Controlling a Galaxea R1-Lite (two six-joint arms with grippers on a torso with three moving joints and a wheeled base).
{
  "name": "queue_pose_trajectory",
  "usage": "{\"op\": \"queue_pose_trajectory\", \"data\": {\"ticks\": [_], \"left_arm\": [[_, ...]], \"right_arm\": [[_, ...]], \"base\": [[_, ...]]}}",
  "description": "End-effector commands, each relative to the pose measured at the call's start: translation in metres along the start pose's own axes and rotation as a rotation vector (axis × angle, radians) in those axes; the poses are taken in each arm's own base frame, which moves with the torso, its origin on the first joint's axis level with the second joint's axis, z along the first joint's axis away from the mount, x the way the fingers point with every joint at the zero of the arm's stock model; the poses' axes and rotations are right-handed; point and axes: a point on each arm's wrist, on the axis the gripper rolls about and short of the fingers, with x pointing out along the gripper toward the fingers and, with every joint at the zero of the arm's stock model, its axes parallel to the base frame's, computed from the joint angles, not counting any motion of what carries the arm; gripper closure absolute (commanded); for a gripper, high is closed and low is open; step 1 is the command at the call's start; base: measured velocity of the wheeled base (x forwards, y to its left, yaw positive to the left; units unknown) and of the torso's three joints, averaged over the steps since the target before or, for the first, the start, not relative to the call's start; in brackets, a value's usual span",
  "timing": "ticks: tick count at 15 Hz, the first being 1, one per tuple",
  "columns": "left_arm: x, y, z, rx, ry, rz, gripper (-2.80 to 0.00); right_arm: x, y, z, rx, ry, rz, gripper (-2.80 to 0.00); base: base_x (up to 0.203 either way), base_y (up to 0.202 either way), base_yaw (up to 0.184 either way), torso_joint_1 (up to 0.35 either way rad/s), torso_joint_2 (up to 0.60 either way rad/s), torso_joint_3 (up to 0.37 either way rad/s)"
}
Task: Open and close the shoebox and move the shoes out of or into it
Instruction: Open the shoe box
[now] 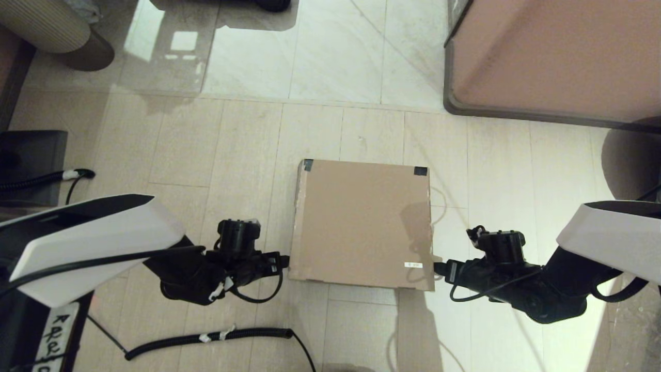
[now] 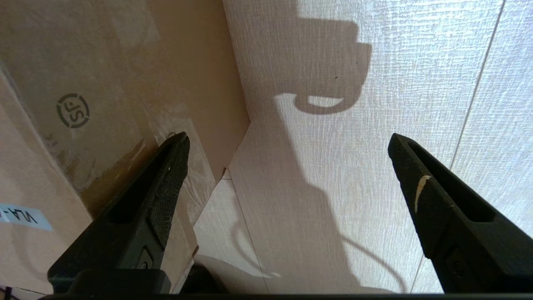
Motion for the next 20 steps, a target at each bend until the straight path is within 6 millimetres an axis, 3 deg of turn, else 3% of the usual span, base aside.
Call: {"op": "queue_pose_trajectory", "data": {"ticks": [1,8,14,20], "left_arm": [[-0.002,-0.006,0.001,-0.012,-0.008,-0.015,-2.80],[-0.029,-0.012,0.019,-0.037,-0.058,-0.037,-2.80],[-0.063,-0.024,0.031,-0.024,-0.104,-0.078,-2.80],[-0.100,-0.026,0.049,-0.029,-0.163,-0.099,-2.80]], "right_arm": [[0.000,0.002,0.001,0.004,0.001,0.029,-2.80],[-0.023,0.011,0.015,0.026,-0.025,0.108,-2.80],[-0.043,0.019,0.032,0.020,-0.084,0.131,-2.80],[-0.070,0.023,0.034,0.031,-0.086,0.137,-2.80]], "base": [[0.000,0.000,0.000,0.000,0.00,0.000],[0.000,0.000,0.000,0.000,0.00,0.000],[0.000,0.000,0.000,0.000,0.00,0.000],[0.000,0.000,0.000,0.000,0.00,0.000]]}}
